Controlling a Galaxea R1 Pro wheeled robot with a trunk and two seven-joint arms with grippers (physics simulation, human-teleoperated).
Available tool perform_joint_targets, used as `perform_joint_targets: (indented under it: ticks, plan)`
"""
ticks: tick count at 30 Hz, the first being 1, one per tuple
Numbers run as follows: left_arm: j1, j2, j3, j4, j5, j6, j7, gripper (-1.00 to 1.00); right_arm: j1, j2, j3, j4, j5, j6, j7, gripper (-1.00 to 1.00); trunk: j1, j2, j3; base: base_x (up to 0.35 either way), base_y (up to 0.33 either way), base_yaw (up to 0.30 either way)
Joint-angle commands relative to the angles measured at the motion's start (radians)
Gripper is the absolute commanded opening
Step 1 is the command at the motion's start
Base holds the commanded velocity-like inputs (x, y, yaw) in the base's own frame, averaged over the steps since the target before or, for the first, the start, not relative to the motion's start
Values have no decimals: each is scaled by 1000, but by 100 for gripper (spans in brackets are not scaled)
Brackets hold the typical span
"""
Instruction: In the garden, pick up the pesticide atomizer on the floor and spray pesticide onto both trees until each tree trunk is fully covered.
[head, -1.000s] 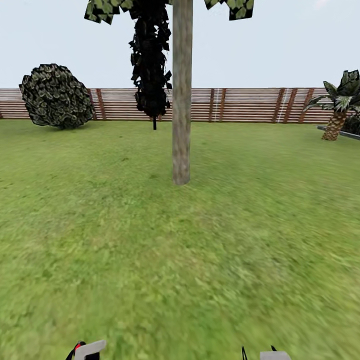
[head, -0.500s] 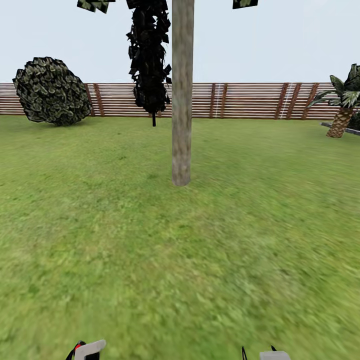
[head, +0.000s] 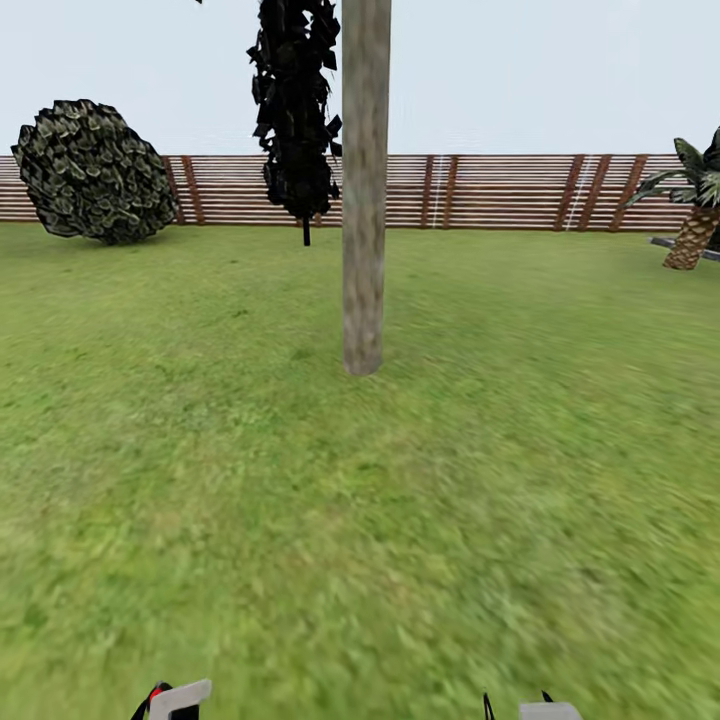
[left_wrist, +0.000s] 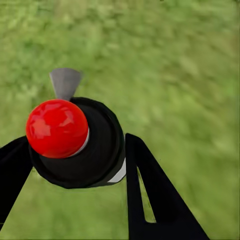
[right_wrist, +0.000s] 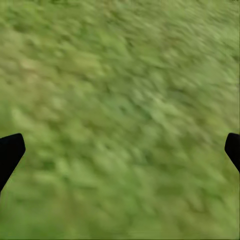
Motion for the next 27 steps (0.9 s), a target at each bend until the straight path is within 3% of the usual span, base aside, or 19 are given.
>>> perform_joint_targets:
  ticks: [1,27]
  plan:
    - [0,0,0,0,-1,0,0,-100,0,0,0,0,0,0,0,100,0,0,-2,338,0,0]
    - [0,0,0,0,0,0,0,-100,0,0,0,0,0,0,0,100,0,0,-43,338,0,0]
